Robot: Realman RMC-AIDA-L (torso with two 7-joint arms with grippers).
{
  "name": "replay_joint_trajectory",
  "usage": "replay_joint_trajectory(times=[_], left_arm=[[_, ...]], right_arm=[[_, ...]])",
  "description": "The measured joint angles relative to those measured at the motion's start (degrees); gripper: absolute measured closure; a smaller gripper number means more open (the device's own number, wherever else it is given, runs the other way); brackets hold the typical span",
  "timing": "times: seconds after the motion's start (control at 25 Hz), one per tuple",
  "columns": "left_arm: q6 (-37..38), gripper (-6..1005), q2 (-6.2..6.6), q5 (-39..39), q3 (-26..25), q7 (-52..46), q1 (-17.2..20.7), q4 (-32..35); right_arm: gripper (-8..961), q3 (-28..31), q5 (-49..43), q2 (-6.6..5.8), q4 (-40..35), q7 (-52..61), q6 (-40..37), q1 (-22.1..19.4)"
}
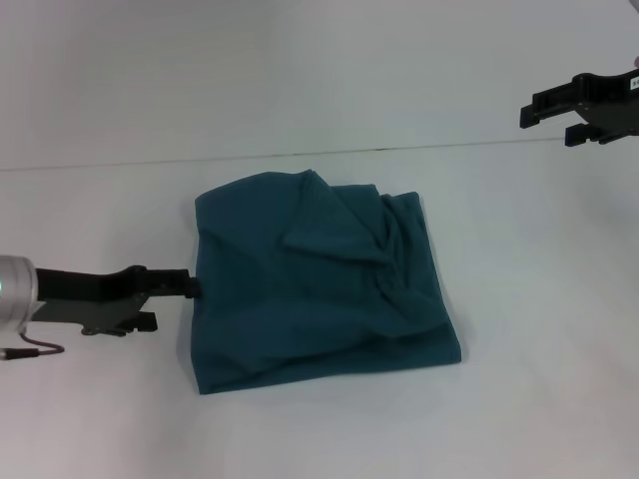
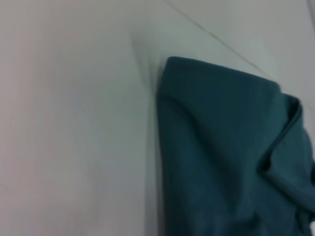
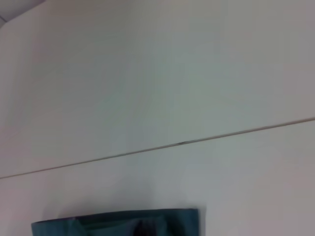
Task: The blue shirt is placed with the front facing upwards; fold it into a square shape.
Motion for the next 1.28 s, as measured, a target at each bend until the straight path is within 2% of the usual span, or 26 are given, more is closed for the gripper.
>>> replay_joint_trajectory(times=[0.32, 0.84, 0.96, 1.28], left_arm=[[-4.3, 120, -0.29, 0.3, 4.5, -0.3, -1.8, -3.7], [-5.1, 166, -2.91, 0.3, 8.1, 0.0, -5.4, -5.2], [-5.4, 176, -3.21, 0.4, 9.9, 0.7, -7.2, -5.5], [-5.2, 204, -3.8, 0.4, 11.0, 1.1, -8.3, -5.0]], right_arm=[[158, -0.1, 0.2, -0.02, -0.1, -0.4, -0.4, -0.4], [161, -0.1, 0.7, -0.02, 0.1, -0.8, 0.0, -0.3], [162, -0.1, 1.0, -0.02, 0.2, -0.9, 0.0, -0.3], [163, -0.1, 2.6, 0.05, 0.0, -0.9, -0.2, -0.6]])
